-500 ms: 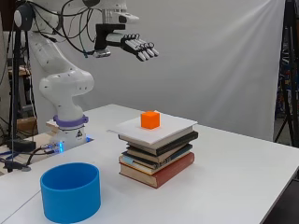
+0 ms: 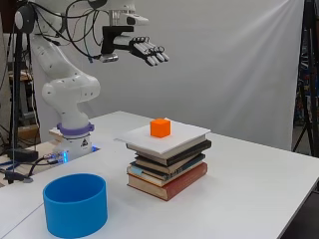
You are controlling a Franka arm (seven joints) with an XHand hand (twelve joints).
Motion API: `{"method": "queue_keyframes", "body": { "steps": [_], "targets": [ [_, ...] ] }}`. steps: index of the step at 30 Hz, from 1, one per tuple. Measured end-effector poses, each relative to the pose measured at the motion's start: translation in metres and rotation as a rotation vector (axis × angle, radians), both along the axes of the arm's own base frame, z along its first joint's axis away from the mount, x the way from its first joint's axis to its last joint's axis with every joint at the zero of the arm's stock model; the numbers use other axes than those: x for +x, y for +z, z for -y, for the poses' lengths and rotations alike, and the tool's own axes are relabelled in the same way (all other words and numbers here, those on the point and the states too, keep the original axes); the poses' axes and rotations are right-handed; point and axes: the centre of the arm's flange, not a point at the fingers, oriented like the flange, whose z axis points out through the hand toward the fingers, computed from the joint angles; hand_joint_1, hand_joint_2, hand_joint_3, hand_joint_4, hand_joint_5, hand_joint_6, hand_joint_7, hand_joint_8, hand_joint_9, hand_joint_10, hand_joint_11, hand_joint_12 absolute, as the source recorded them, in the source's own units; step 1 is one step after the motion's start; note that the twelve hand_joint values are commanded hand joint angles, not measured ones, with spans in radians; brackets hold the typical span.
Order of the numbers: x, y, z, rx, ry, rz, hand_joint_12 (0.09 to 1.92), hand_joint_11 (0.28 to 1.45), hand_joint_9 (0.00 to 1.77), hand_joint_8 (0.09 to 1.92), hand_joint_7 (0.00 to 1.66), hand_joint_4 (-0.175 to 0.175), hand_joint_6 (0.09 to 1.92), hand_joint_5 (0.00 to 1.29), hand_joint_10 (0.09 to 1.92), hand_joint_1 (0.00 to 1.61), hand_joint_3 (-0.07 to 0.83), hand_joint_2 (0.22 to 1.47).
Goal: Teleoperate dual arm-hand system to pick and place objects
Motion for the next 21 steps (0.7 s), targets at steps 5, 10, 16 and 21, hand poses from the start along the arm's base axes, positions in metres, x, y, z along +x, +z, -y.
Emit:
{"method": "queue_keyframes", "body": {
  "steps": [5, 10, 16, 21],
  "targets": [
    [0.001, 0.0, 0.0, -0.002, -0.002, -0.003, 0.09, 0.51, 0.49, 0.09, 0.37, 0.096, 0.09, 0.38, 0.09, 0.15, 0.004, 0.95],
    [0.005, -0.004, 0.0, -0.008, -0.024, -0.016, 0.09, 0.5, 0.46, 0.09, 0.33, 0.091, 0.09, 0.33, 0.09, 0.13, 0.006, 0.96],
    [0.016, -0.011, 0.003, -0.022, -0.073, -0.028, 0.09, 0.5, 0.45, 0.09, 0.33, 0.093, 0.09, 0.32, 0.09, 0.11, 0.007, 0.97],
    [0.02, -0.016, 0.01, -0.019, -0.109, -0.012, 0.09, 0.5, 0.47, 0.09, 0.33, 0.09, 0.09, 0.31, 0.09, 0.09, 0.001, 0.96]
  ]
}}
